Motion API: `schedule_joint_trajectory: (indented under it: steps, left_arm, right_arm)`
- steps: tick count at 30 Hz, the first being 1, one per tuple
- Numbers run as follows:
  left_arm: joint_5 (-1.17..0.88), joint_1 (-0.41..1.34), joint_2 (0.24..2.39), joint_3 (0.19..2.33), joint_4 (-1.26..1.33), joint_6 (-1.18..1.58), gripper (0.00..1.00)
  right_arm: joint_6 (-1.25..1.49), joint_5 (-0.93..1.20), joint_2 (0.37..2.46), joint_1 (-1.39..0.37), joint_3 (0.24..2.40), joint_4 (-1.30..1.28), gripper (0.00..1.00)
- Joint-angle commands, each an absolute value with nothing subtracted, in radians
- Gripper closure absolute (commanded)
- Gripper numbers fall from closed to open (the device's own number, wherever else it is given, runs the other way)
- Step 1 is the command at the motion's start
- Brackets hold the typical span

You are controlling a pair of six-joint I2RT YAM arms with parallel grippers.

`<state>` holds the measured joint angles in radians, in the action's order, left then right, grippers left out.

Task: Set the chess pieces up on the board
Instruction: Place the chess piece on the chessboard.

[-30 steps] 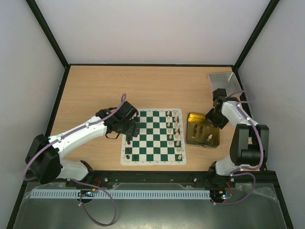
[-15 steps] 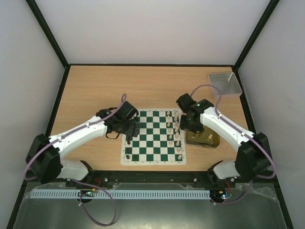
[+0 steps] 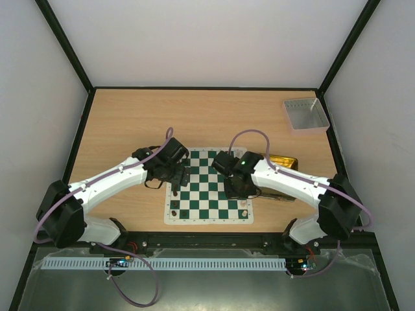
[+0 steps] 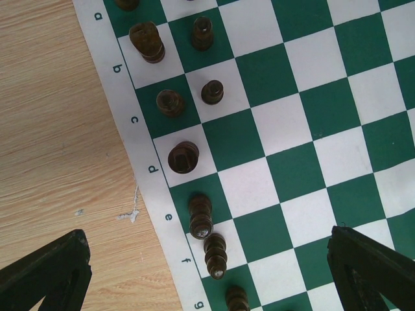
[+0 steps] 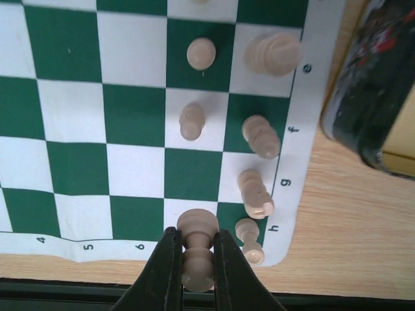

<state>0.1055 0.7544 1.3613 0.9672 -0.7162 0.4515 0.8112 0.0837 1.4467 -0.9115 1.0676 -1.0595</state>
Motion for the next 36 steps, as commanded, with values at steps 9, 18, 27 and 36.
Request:
schedule_joint_trajectory:
  steps: [9, 18, 27, 36]
  left_arm:
    - [0.114, 0.758, 1.359, 0.959, -0.719, 0.445, 0.01]
    - [0.11, 0.758, 1.364, 0.959, -0.717, 0.444, 0.01]
    - [0.113, 0.758, 1.363, 0.959, -0.718, 0.443, 0.01]
    - [0.112, 0.757, 1.362, 0.959, -0.72, 0.443, 0.01]
  right_arm:
    - [0.912, 0.141, 1.498, -0.943, 0.91, -0.899, 0.96]
    - [0.902, 0.154, 1.551, -0.951, 0.913, -0.854, 0.96]
    - [0.891, 0.16, 1.579, -0.951, 0.917, -0.851, 0.95]
    - [0.884, 0.165, 1.59, -0.951, 0.917, -0.847, 0.93]
